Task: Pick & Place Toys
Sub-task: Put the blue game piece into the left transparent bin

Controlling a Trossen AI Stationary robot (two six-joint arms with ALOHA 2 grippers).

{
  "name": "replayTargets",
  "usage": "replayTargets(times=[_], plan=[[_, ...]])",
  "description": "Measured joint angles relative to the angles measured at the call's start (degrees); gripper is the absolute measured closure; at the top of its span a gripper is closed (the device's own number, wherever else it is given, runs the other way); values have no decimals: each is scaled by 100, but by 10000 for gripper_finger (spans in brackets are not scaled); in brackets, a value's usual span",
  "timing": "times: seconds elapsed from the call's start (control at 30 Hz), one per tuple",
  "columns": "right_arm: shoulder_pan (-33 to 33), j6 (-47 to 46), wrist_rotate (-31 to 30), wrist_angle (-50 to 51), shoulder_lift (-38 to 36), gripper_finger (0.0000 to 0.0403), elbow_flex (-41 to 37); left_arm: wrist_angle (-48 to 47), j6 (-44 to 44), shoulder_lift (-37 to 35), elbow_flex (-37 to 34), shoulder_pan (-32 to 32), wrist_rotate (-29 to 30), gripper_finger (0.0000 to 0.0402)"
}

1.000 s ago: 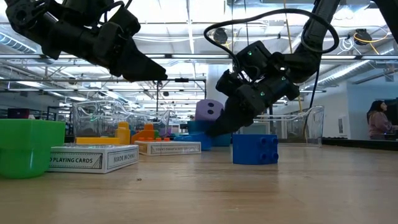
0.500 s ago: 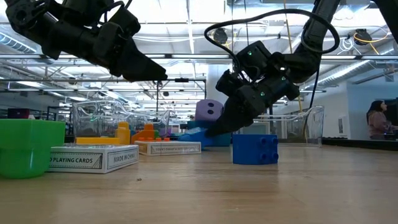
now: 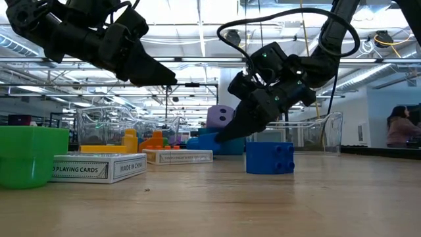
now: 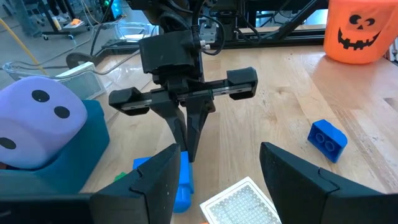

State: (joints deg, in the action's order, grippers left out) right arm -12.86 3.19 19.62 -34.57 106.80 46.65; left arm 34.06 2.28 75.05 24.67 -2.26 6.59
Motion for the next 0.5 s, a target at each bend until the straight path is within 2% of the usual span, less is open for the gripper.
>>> replayTargets(times=[0.4,0.5], plan=[[0,65,40,-22,-33,402,0,0,28,0,0,0,0,178],[-18,38,373,-21,-85,402,0,2,185,0,0,0,0,178]])
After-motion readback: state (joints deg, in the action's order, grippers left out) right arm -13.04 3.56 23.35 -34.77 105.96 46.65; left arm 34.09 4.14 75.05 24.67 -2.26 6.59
